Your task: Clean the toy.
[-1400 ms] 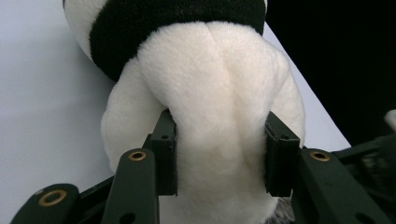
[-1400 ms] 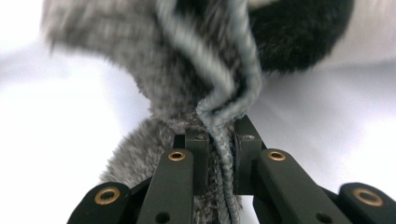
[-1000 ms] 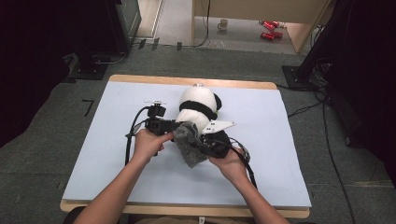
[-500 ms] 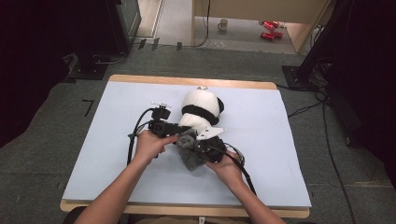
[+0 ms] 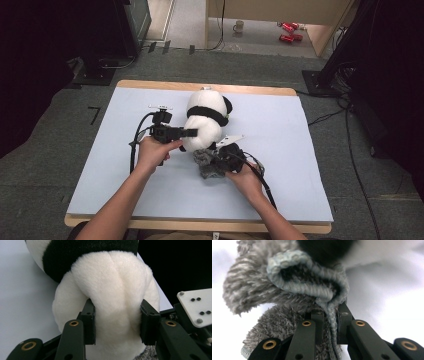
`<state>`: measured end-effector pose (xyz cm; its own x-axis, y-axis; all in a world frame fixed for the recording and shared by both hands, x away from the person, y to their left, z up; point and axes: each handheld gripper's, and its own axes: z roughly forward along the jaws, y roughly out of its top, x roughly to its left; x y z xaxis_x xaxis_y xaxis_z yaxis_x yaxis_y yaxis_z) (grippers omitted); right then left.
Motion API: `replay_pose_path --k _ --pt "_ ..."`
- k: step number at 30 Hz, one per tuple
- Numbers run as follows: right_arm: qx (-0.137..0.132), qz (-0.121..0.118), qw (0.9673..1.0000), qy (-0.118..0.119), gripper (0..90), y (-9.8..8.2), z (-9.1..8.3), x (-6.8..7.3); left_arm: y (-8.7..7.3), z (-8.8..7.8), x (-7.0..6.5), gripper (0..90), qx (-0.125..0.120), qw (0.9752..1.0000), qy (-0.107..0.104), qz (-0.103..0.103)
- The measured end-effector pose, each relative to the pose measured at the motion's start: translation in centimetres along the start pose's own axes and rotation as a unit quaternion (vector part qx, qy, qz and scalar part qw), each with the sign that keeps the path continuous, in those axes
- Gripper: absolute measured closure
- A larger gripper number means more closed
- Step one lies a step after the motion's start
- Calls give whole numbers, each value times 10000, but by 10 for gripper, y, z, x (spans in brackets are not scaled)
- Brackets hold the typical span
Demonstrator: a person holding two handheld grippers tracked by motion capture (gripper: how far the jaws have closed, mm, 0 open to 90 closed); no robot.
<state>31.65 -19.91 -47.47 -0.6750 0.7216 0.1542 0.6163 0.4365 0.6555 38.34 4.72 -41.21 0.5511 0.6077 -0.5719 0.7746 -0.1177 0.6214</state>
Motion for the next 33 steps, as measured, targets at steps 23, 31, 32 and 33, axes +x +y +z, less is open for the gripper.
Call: replay_pose_path --k 23,31,32,33 --pt "-261 1051 9941 -98 808 9 -58 -67 5 -40 28 579 -404 9963 699 280" --pt "-114 1303 9912 -187 801 8 -40 -85 -5 -43 36 577 -427 9942 864 479" --pt "-72 1275 9916 -225 798 8 -36 -86 -6 -42 36 577 -385 9938 887 543" --pt "-59 1291 9914 -219 796 8 -33 -87 -7 -41 36 576 -350 9933 920 609"
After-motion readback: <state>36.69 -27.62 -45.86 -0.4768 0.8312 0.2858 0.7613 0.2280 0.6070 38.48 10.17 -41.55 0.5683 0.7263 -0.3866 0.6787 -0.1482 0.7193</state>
